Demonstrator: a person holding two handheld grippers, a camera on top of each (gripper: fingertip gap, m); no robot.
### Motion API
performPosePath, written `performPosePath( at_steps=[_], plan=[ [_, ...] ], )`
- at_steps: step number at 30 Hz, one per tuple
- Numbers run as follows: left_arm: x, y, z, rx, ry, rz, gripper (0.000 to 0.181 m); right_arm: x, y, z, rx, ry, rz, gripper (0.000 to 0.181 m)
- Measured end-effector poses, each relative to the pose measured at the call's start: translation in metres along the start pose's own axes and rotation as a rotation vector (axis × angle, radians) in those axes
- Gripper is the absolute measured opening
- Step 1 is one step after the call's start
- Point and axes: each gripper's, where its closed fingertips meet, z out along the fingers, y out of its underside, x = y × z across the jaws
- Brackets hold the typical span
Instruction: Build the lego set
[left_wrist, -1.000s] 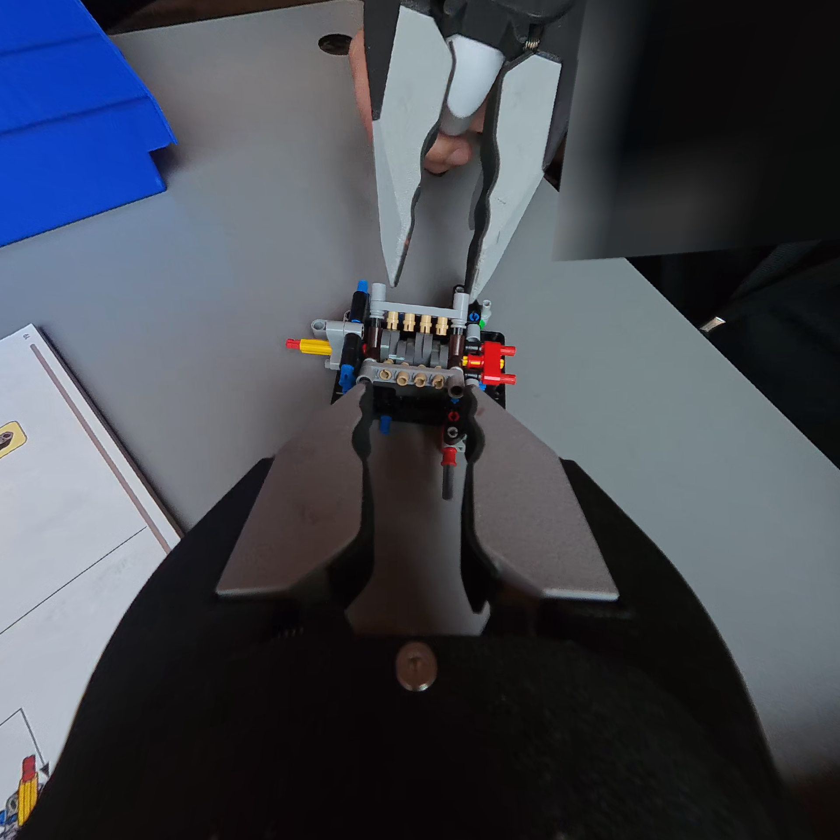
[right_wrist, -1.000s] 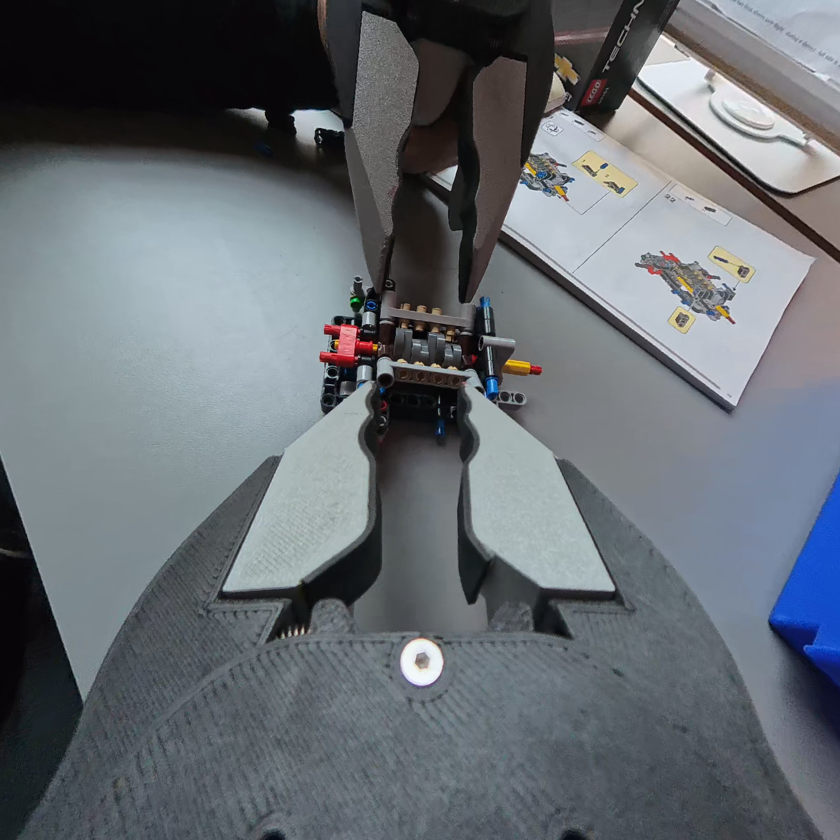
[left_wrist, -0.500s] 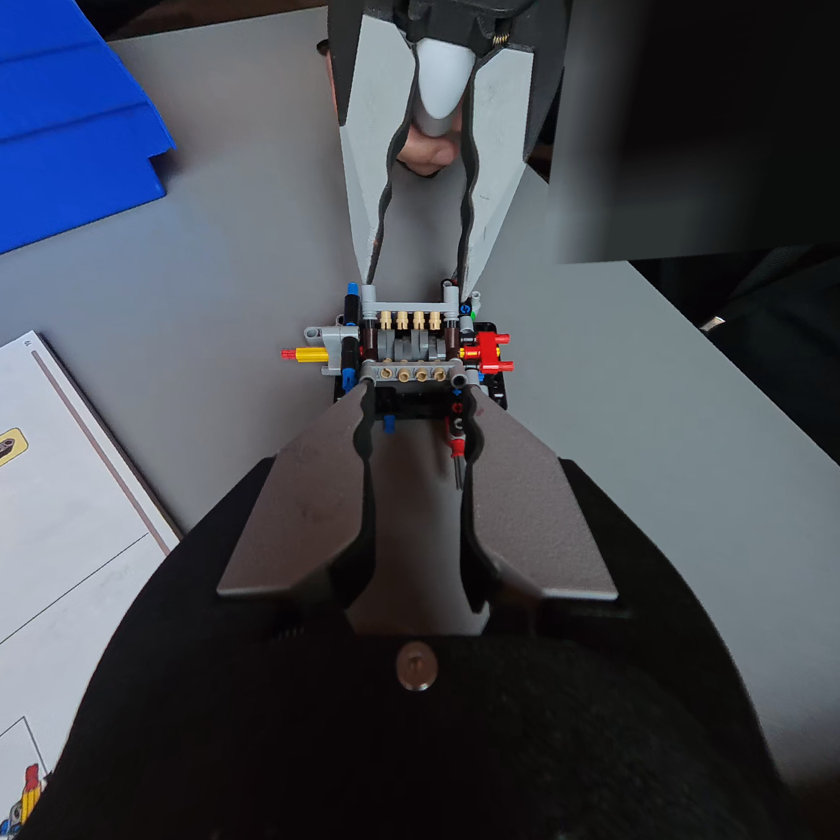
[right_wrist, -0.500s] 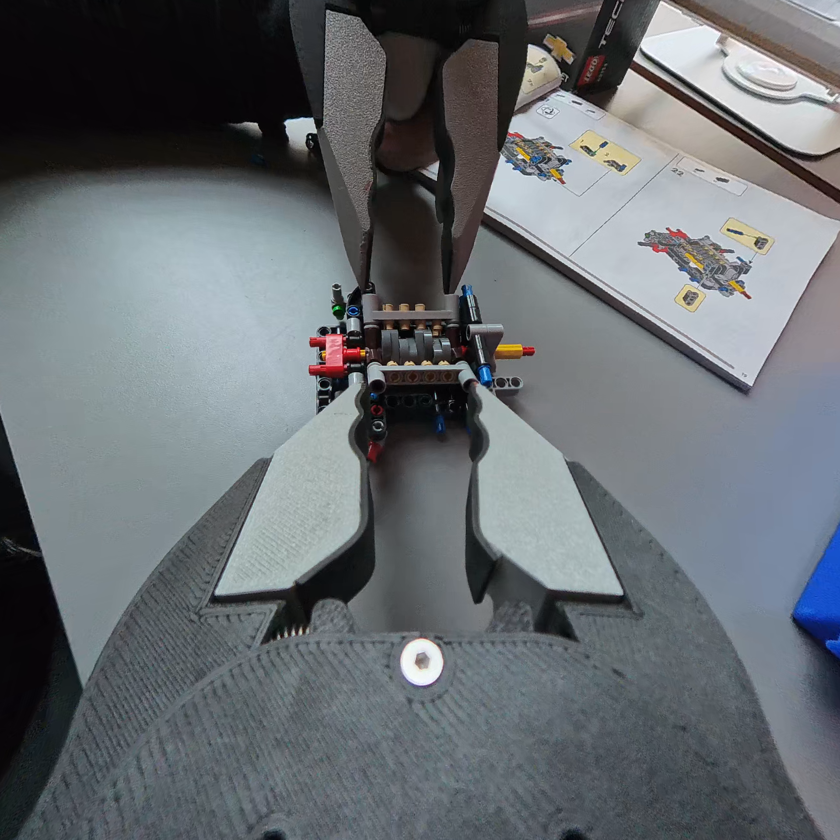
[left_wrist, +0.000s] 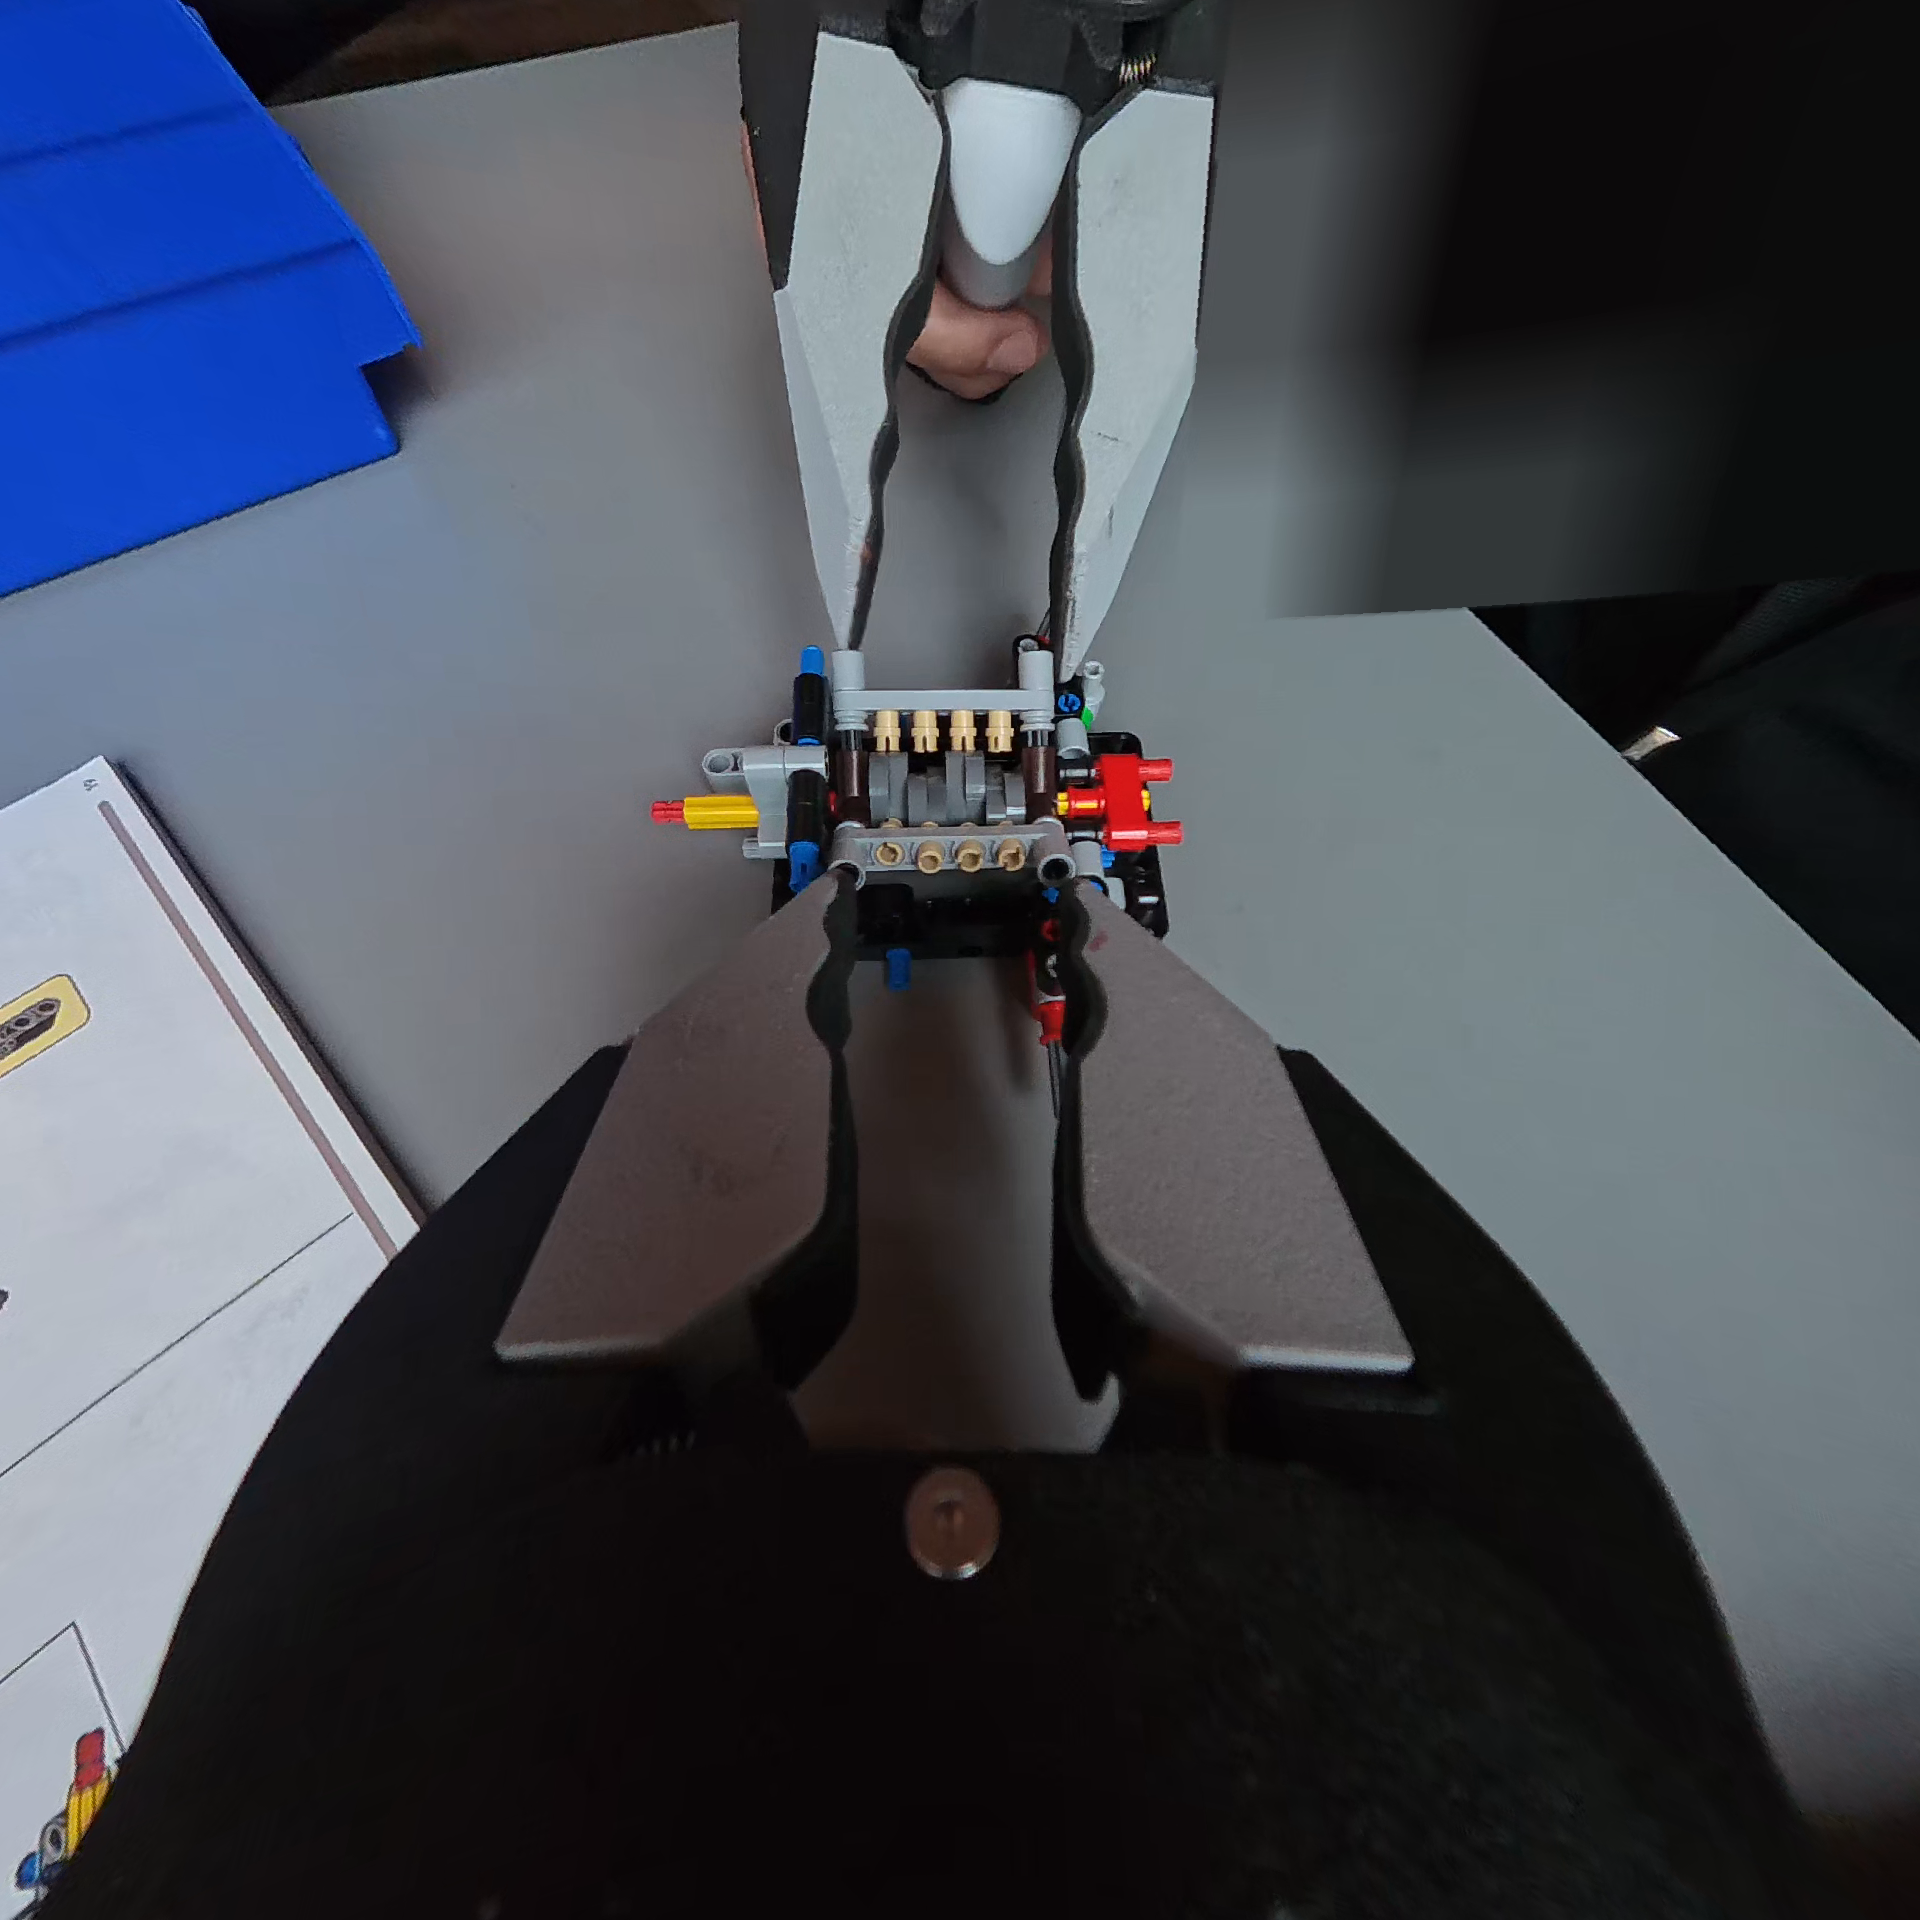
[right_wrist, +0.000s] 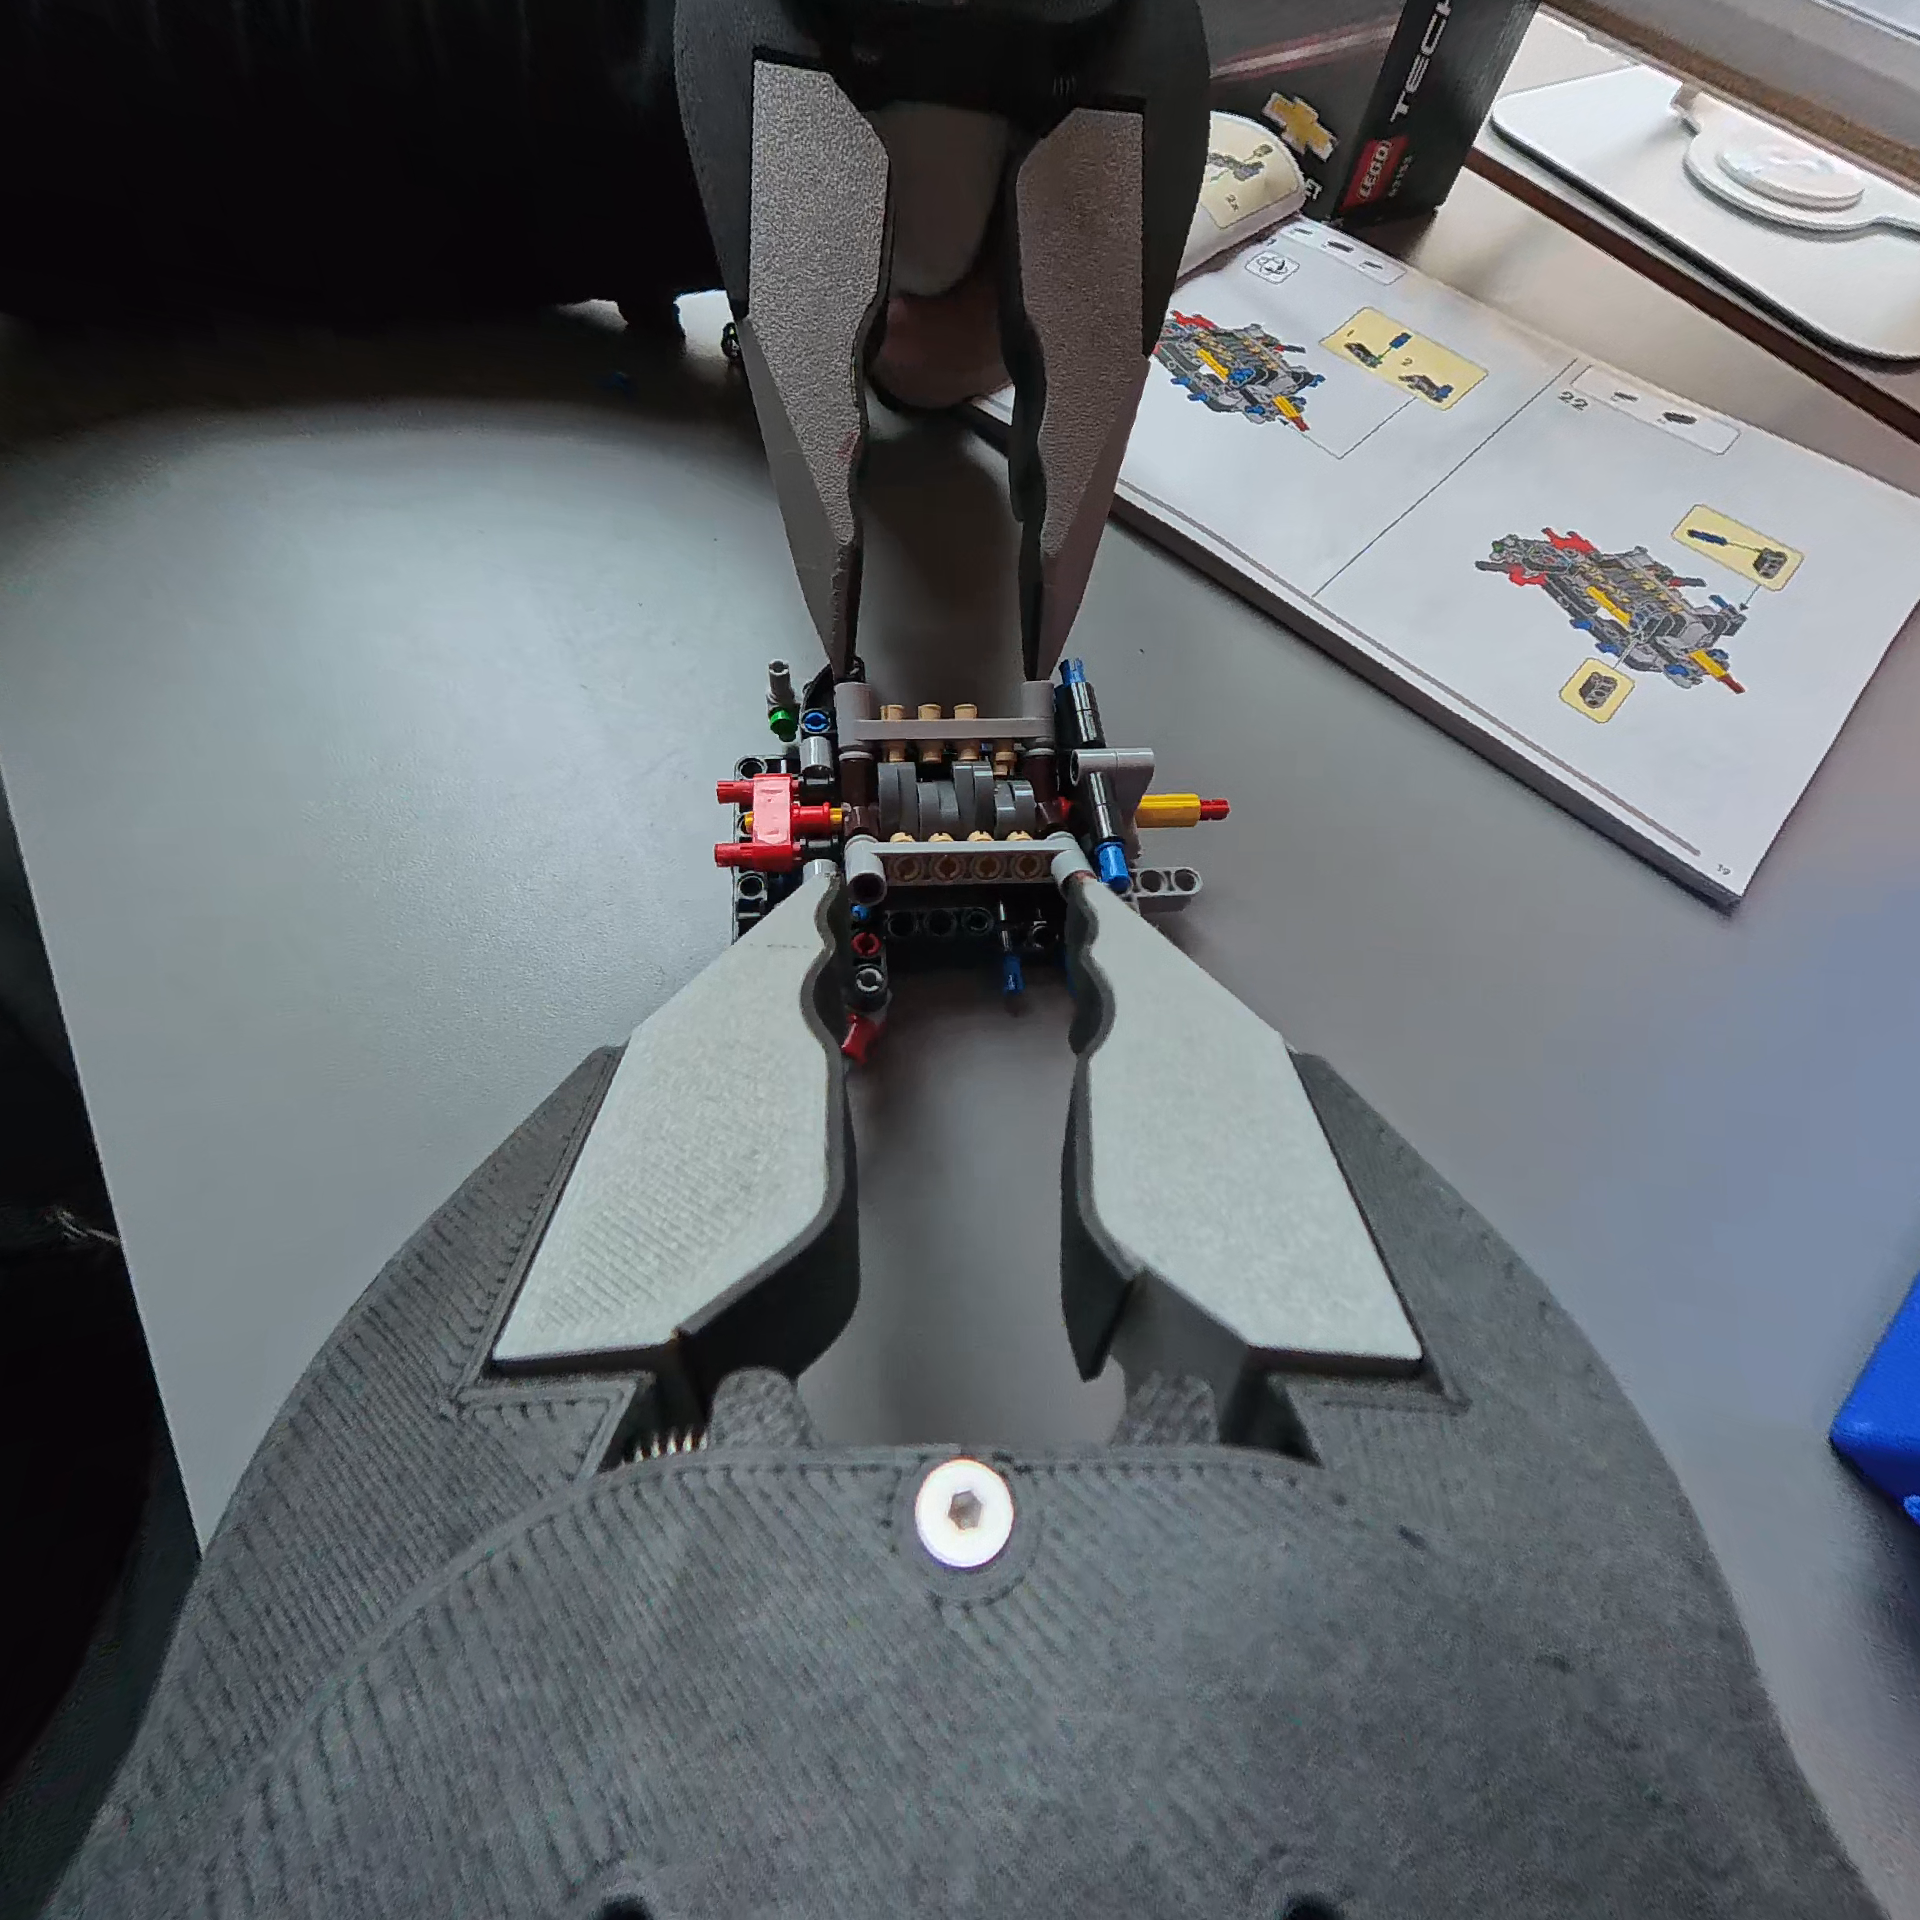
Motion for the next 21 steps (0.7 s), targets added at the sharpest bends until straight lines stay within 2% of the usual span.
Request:
performPosePath(
  at_steps=[21],
  plan=[
    [-0.007, -0.003, 0.0, 0.016, -0.049, -0.02, 0.035, 0.014, 0.001, -0.009, -0.012, -0.055, -0.049, 0.031]
  ],
)
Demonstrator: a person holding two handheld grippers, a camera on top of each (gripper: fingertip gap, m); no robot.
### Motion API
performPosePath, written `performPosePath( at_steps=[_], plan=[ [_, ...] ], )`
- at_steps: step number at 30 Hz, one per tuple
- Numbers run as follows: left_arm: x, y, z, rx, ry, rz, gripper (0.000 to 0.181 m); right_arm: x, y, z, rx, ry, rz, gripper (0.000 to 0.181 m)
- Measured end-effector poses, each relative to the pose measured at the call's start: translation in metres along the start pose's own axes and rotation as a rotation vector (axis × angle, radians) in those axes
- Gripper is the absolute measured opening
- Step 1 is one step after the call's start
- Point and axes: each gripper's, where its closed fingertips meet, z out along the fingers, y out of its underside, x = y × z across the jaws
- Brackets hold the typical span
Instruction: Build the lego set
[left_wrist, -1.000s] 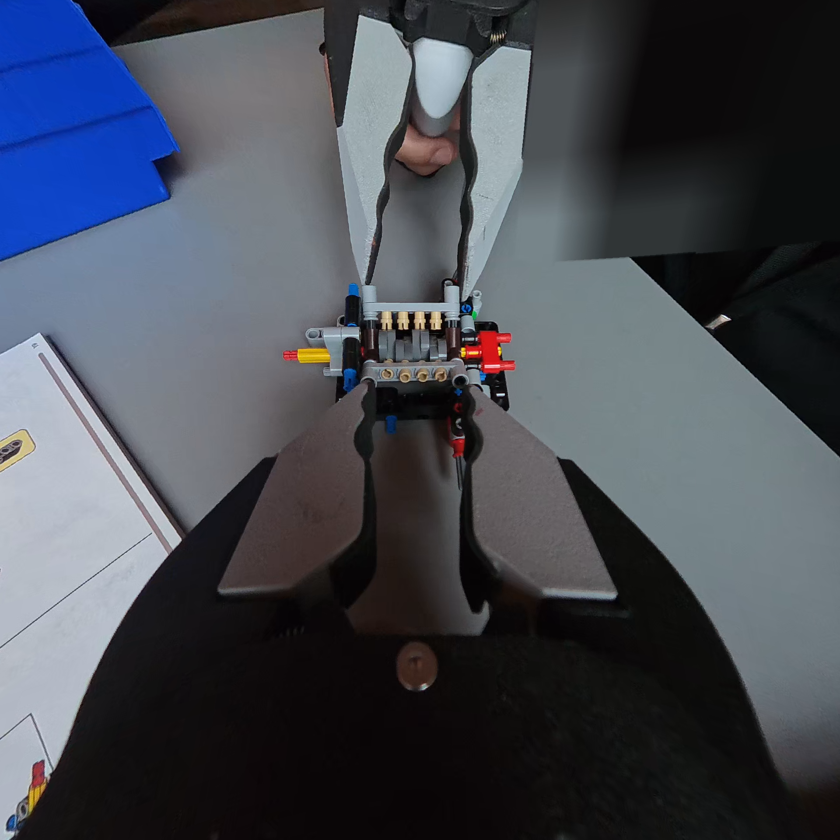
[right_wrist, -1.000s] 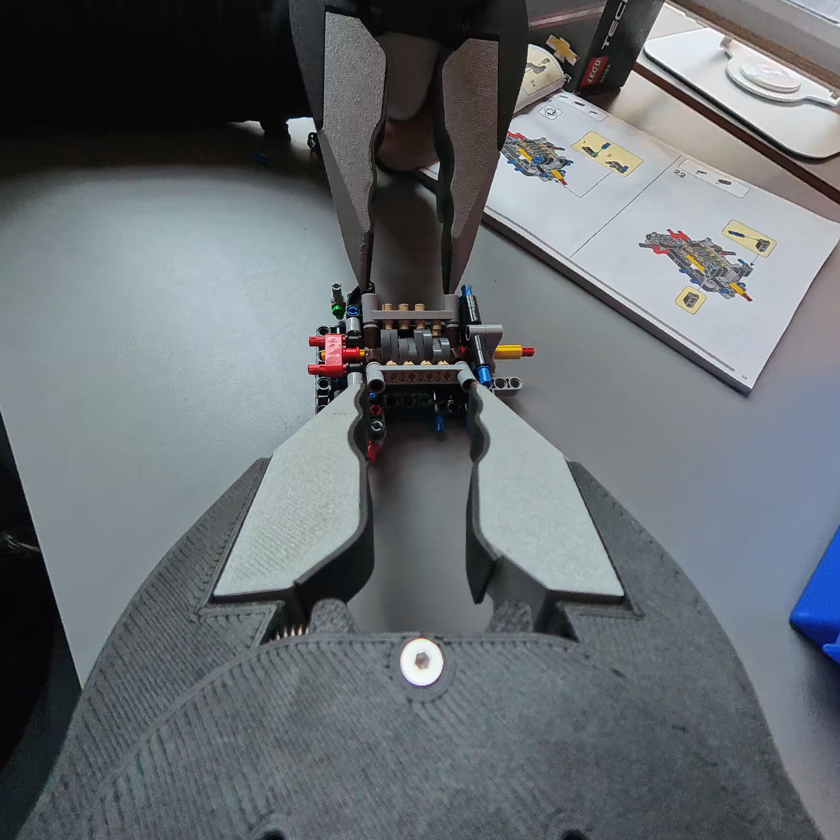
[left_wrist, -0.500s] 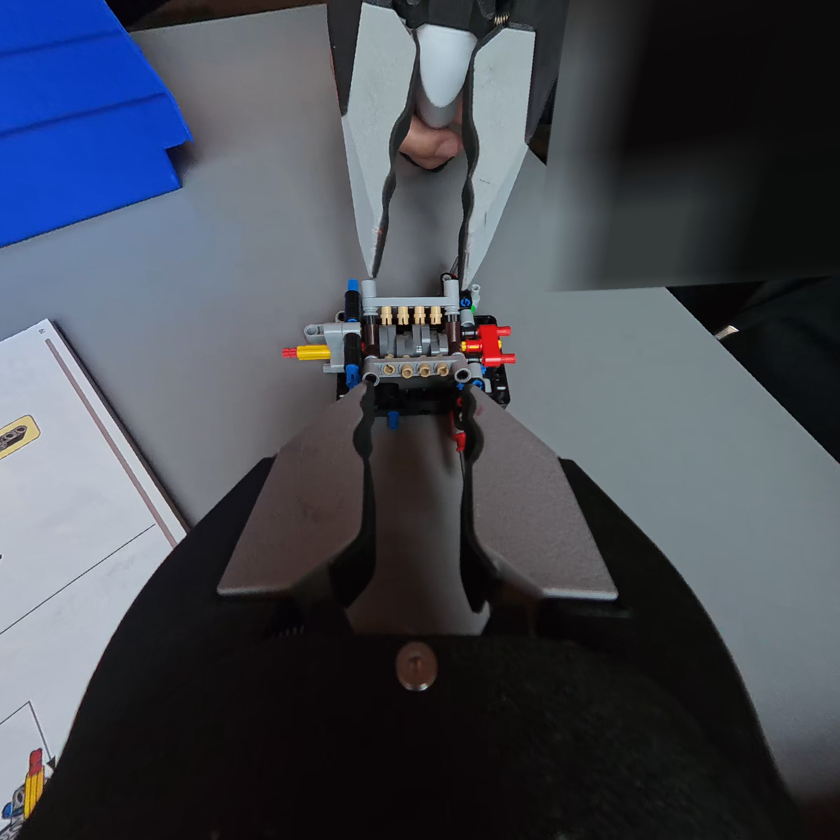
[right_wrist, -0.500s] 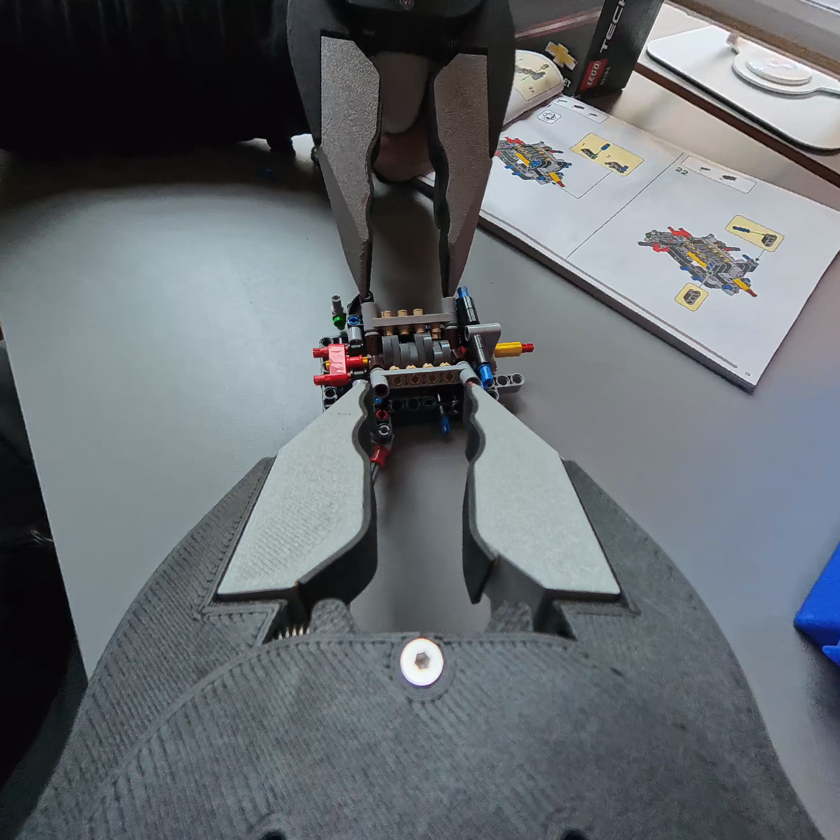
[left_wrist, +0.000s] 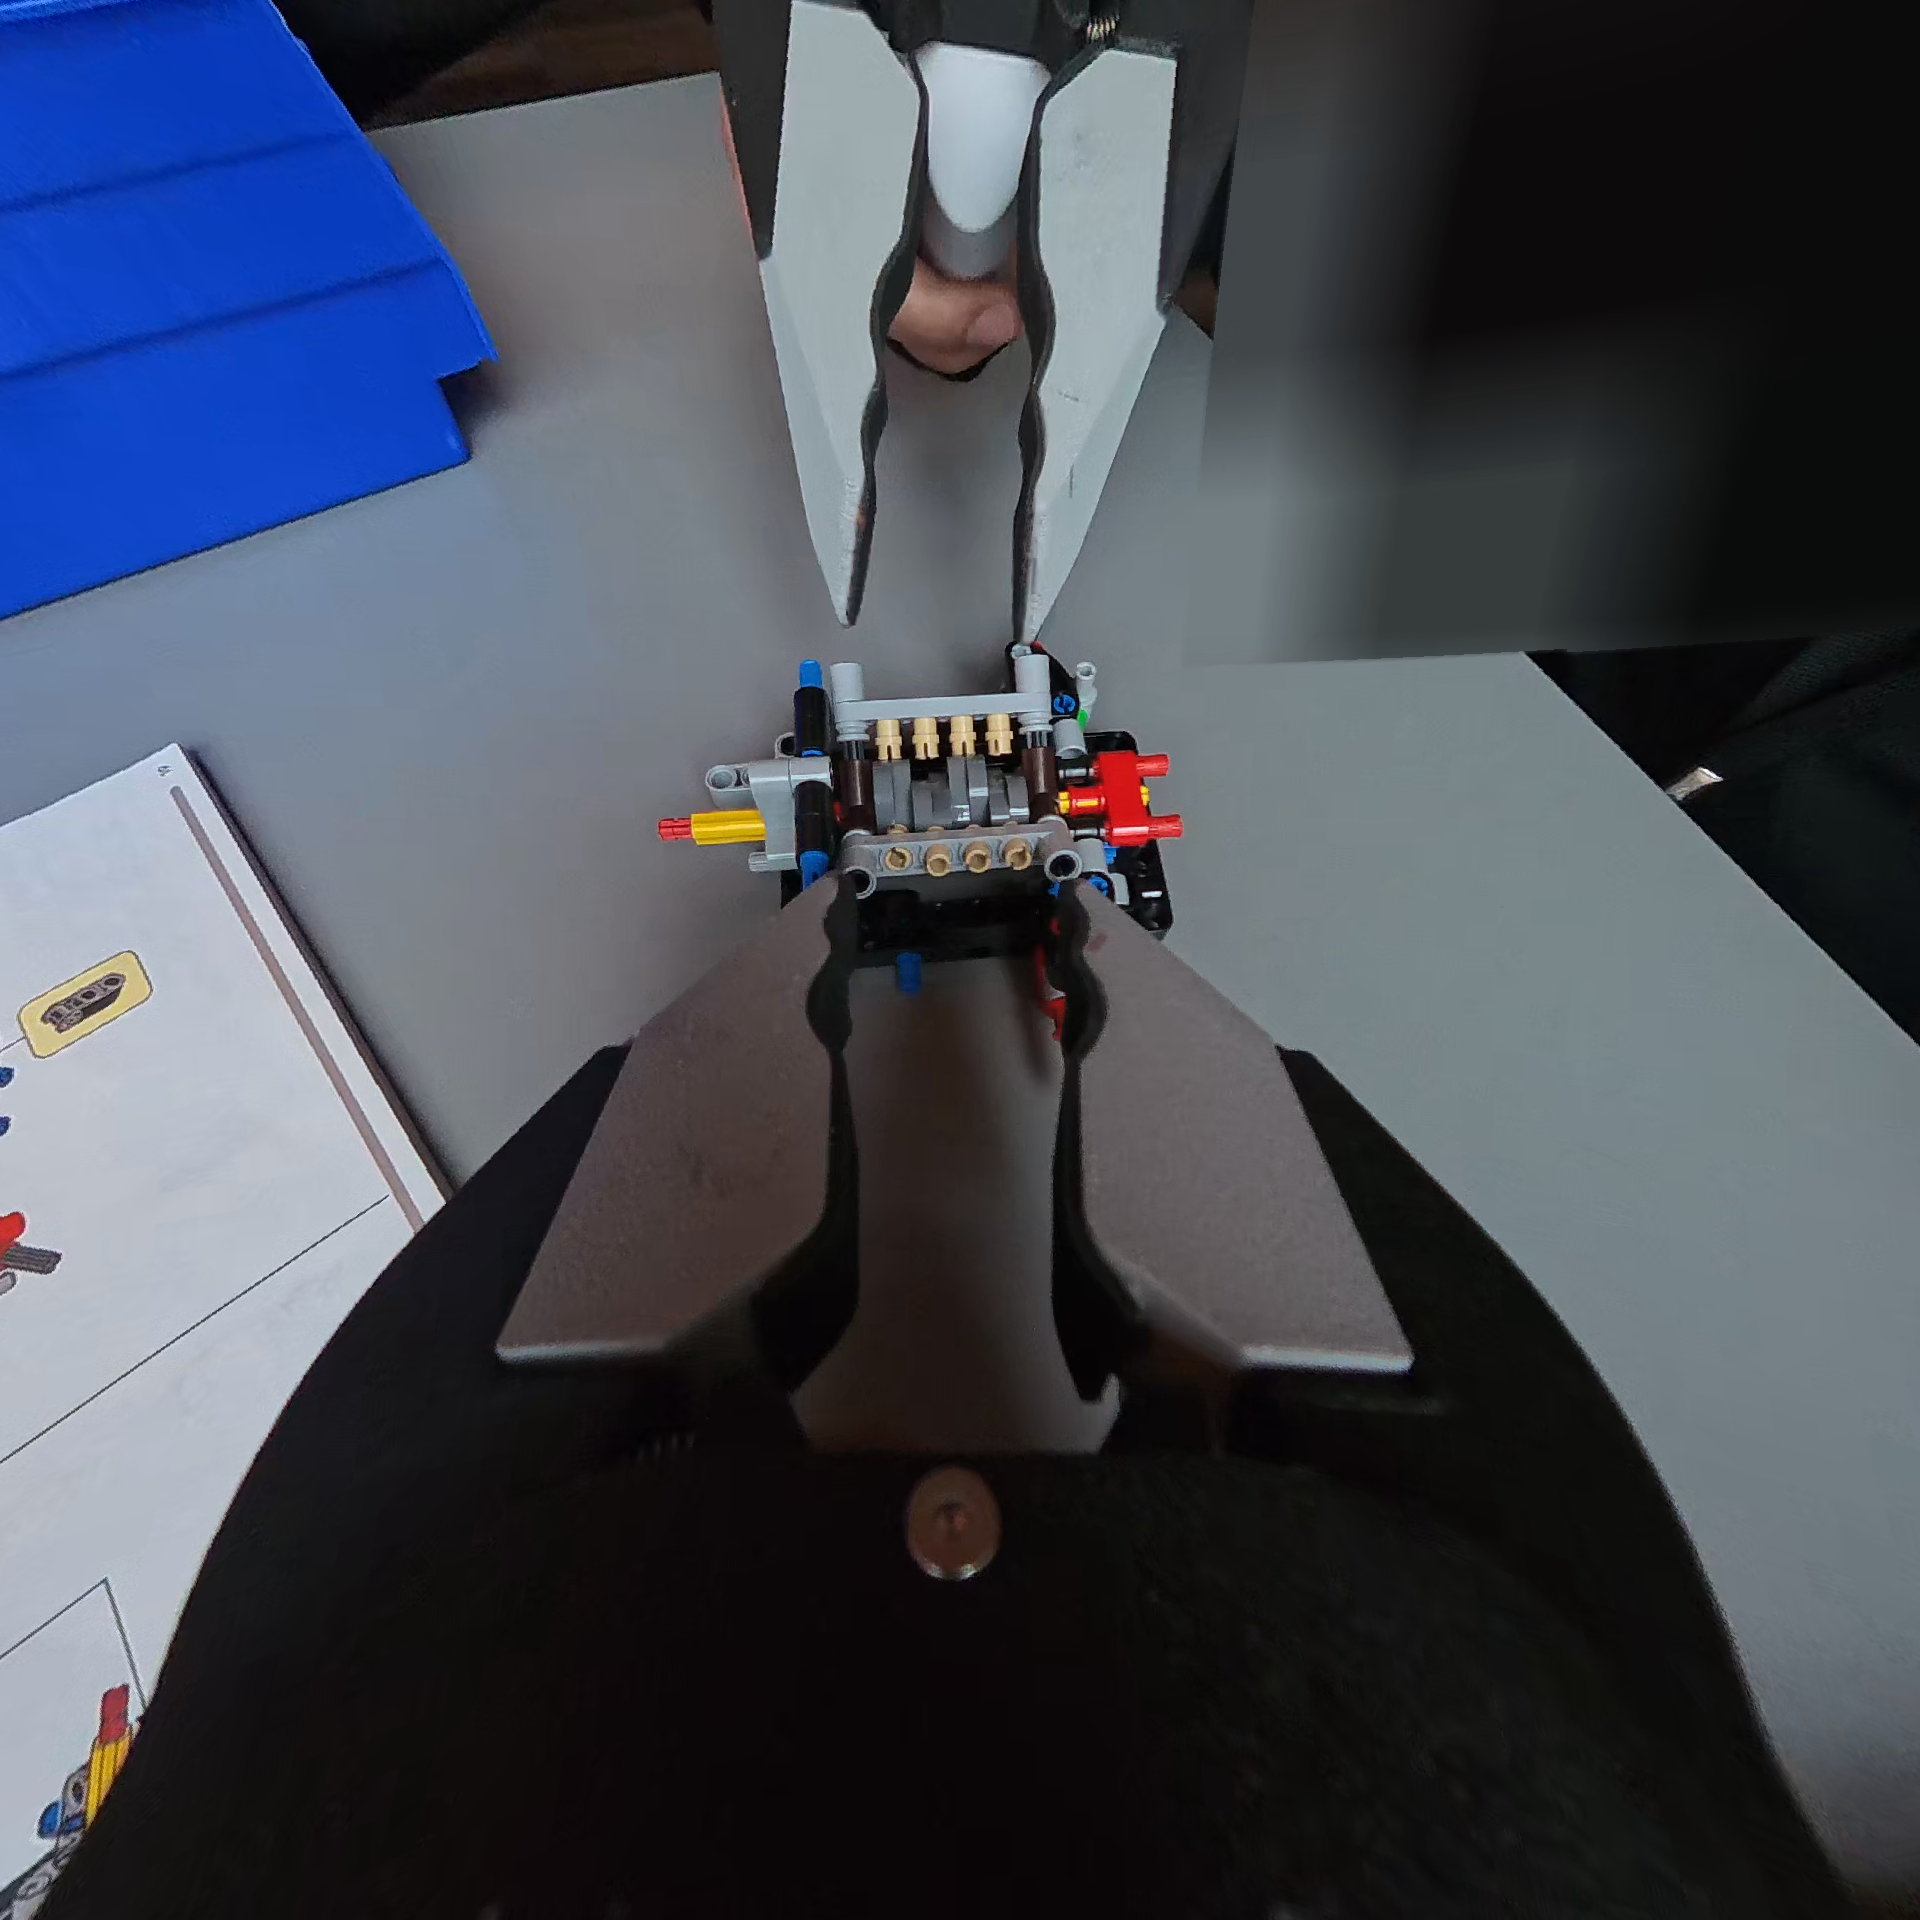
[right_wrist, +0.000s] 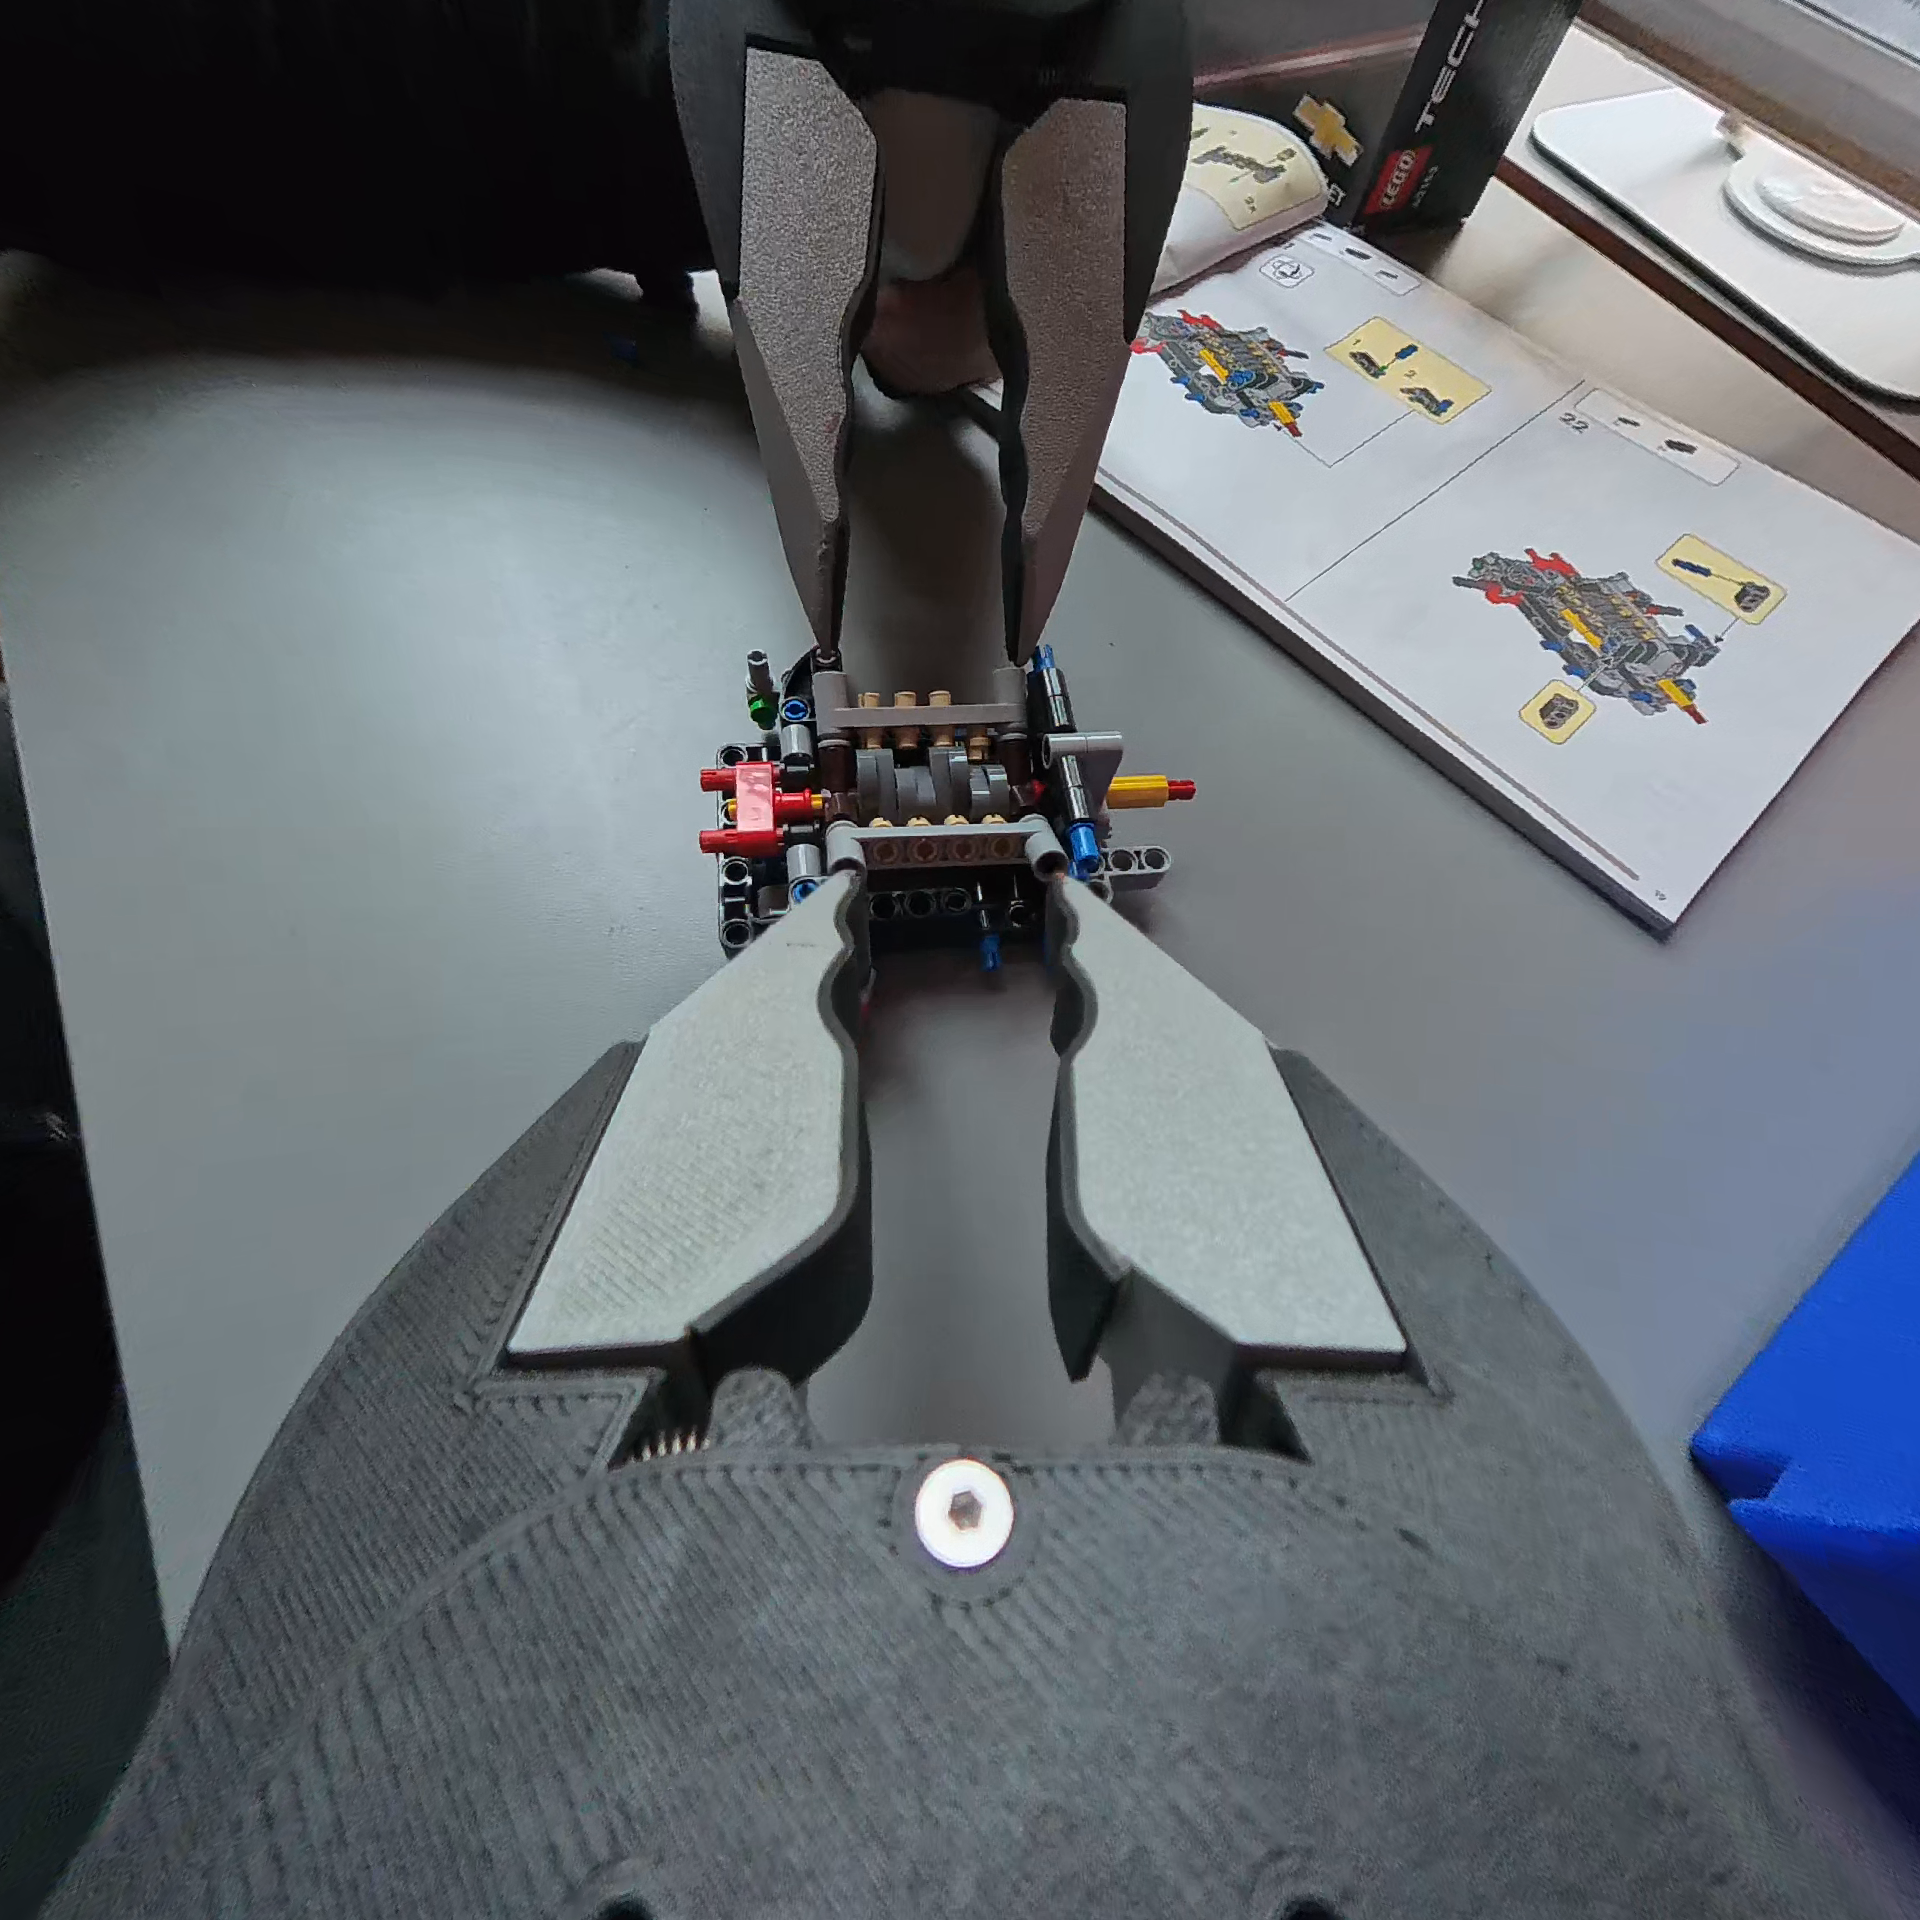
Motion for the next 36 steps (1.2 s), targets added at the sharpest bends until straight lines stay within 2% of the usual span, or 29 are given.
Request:
performPosePath(
  at_steps=[36],
  plan=[
    [0.001, -0.0017, 0.0065, 0.011, -0.034, -0.003, 0.034, -0.0015, 0.0028, 0.0035, 0.007, 0.014, -0.033, 0.029]
  ],
)
